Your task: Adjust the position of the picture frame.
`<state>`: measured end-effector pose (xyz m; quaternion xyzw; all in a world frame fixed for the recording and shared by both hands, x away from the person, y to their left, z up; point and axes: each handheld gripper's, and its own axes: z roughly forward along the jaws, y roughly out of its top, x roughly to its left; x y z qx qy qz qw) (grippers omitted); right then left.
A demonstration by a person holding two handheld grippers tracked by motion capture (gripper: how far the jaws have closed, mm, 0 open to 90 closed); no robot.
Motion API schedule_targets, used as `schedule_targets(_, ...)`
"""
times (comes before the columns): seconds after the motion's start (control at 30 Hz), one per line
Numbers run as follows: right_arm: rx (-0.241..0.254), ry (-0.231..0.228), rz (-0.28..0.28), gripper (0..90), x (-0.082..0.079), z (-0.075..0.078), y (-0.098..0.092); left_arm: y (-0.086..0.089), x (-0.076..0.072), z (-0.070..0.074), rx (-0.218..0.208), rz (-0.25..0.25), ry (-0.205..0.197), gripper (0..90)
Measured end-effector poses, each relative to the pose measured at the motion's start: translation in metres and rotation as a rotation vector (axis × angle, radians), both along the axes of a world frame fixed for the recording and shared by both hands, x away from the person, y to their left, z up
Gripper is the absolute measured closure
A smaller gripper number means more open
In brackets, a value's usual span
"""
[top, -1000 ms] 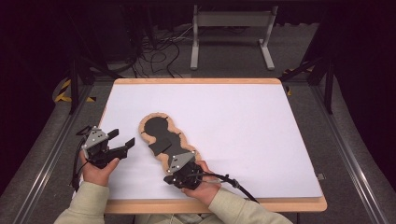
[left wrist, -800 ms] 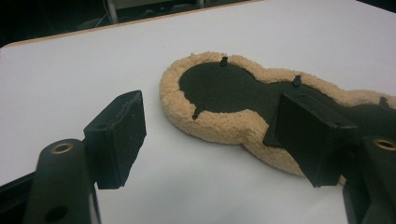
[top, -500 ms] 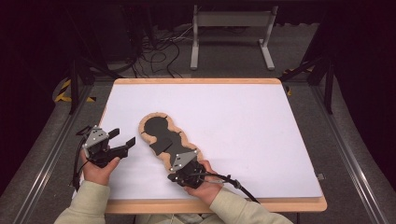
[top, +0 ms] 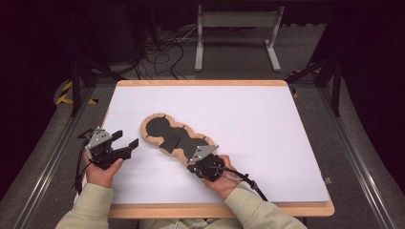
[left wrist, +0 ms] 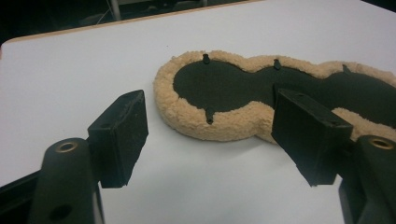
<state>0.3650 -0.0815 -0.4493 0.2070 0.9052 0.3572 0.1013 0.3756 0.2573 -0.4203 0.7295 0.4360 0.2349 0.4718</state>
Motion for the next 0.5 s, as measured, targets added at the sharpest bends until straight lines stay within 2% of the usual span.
schedule_targets(0.1,0.0,-0.004,-0.035,90.0,0.004,0.0,-0.006,0.001,0.003,0.001,-0.002,0.005,0.013,31.7)
schedule_targets(0.2,0.002,-0.011,-0.074,90.0,0.009,0.0,-0.013,0.002,0.008,0.001,-0.032,-0.004,0.055,40.6)
schedule_targets(0.37,0.009,-0.018,-0.14,90.0,0.019,0.0,-0.023,0.001,0.015,0.001,-0.006,0.023,0.092,56.8)
schedule_targets(0.5,0.015,-0.017,-0.153,90.0,0.02,0.001,-0.027,0.001,0.02,0.002,0.008,0.048,0.12,73.8)
